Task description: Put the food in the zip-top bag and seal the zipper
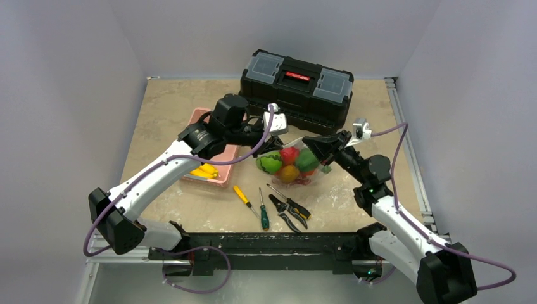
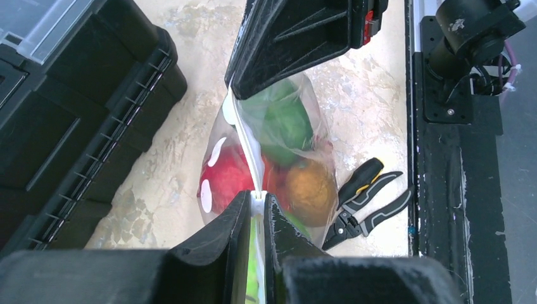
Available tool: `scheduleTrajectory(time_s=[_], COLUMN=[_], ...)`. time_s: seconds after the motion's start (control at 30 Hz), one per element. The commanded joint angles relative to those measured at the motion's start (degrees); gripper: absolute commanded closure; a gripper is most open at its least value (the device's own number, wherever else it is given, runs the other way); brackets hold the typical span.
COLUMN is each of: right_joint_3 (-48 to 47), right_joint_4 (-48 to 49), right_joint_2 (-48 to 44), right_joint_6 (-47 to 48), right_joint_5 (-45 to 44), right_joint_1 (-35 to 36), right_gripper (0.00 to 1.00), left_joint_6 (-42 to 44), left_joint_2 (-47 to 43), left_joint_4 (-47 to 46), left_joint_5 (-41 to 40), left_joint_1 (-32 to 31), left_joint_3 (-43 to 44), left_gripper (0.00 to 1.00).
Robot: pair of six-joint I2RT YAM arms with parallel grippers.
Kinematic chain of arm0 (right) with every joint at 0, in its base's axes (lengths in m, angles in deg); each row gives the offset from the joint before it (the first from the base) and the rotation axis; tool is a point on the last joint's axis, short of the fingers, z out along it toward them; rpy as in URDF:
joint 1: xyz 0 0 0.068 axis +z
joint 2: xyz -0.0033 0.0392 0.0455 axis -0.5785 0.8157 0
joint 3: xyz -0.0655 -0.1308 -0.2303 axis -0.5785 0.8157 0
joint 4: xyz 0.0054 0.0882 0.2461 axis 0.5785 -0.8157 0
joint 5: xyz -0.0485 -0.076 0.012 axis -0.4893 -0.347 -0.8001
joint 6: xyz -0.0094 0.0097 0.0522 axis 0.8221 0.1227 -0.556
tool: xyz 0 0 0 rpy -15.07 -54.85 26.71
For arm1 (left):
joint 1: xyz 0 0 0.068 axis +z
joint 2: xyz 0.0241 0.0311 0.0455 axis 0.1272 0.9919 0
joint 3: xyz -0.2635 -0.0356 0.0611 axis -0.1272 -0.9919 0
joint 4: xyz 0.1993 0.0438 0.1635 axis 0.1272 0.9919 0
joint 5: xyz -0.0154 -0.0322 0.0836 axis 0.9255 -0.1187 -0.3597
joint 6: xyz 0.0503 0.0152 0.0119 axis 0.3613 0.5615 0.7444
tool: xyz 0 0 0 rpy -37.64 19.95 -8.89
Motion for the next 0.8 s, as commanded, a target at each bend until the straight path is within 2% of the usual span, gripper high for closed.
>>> scheduleTrajectory(time_s=[0.0, 0.13, 0.23, 0.5, 0.77], right_joint_3=[2.6, 4.2, 4.9, 7.5, 8.7], right_joint_4=[1.6, 2.5, 2.2, 5.9, 2.7], right_joint_2=[-1.4, -2.7, -3.7, -3.3, -6.1], right_joint_6=[0.3, -0.1, 0.6, 0.0, 1.3], right_joint_5=[-13.9, -15.2, -15.8, -17.4, -22.8], right_joint_1=[-0.9, -0.9, -0.9, -0.9, -0.9], right_gripper=[1.0, 1.0, 1.0, 1.0, 1.0], left_joint_6=[0.8, 1.3, 0.9, -0.5, 2.3], left_joint_2=[-0.9, 1.4, 1.5, -3.0, -6.1], left_joint_4=[3.8, 10.8, 14.1, 13.5, 11.0], left_joint_5=[-1.9, -4.9, -6.5, -11.1, -18.6], left_joint_1=[0.2, 0.2, 0.2, 0.5, 1.0], left_joint_3=[1.7, 4.9, 4.3, -2.0, -8.3], left_gripper=[1.0, 1.0, 1.0, 1.0, 1.0])
